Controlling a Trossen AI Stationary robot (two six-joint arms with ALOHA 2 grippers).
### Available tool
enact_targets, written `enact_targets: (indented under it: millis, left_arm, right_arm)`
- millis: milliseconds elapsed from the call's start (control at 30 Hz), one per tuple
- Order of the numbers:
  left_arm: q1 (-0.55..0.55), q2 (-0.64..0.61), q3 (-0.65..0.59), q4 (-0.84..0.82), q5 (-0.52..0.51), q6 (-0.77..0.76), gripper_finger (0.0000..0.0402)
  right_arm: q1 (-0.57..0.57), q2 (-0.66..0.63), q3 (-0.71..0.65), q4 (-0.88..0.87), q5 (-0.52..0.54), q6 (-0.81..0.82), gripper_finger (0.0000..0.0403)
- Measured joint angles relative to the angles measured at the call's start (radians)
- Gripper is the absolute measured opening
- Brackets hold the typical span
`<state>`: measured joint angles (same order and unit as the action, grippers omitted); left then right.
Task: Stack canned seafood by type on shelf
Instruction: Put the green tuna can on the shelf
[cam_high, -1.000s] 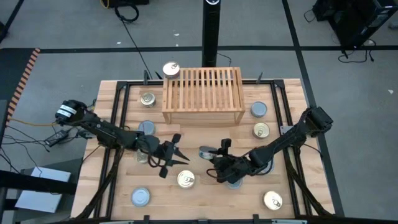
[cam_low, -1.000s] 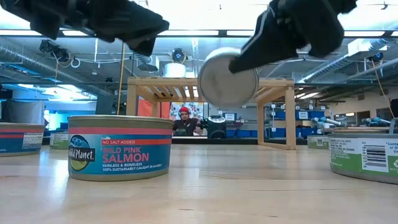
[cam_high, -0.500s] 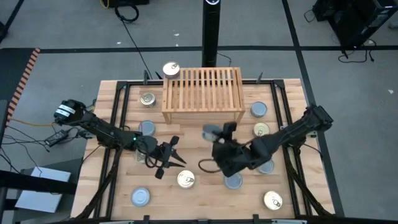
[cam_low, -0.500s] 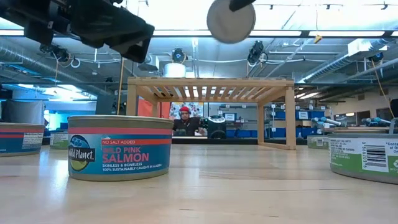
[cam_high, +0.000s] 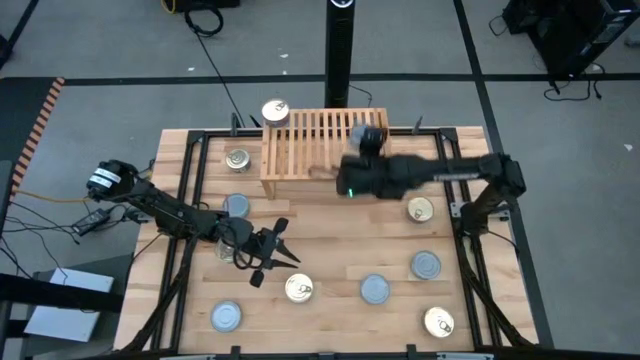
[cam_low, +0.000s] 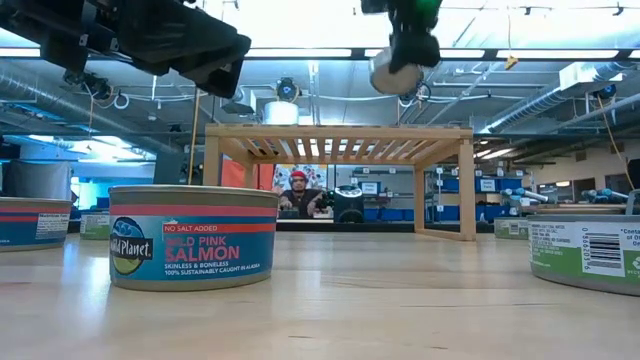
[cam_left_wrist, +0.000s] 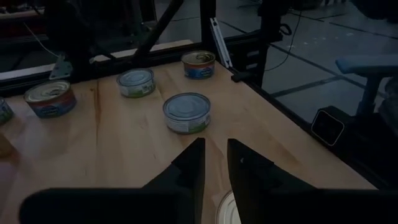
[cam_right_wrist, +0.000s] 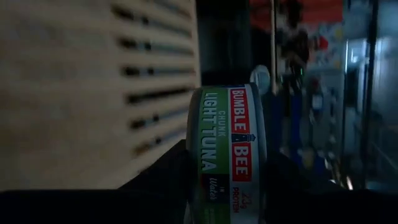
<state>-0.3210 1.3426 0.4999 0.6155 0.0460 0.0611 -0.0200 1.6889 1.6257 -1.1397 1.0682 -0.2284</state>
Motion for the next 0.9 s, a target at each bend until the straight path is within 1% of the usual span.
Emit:
enact_targets:
  millis: [33, 200, 400, 600, 900]
  left_arm:
    - [0.000, 0.000, 0.000, 0.001, 0.000, -0.007, 0.0074]
    - [0.000, 0.000, 0.000, -0.007, 0.000, -0.009, 0.0074]
    - [0.000, 0.000, 0.000, -0.007, -0.003, -0.009, 0.0074]
    - [0.000, 0.000, 0.000, -0.008, -0.004, 0.010, 0.0074]
    - [0.000, 0.000, 0.000, -0.013, -0.004, 0.015, 0.0074]
  right_arm:
    - [-0.035, 0.000, 0.000, 0.009, -0.020, -0.025, 0.0153]
    - [-0.212, 0.001, 0.000, 0.094, -0.191, -0.150, 0.0153]
    - [-0.354, 0.001, 0.000, 0.180, -0.273, -0.264, 0.0153]
    - [-0.435, 0.010, -0.011, 0.197, -0.344, -0.294, 0.0153]
    - [-0.476, 0.011, -0.088, 0.245, -0.369, -0.304, 0.0153]
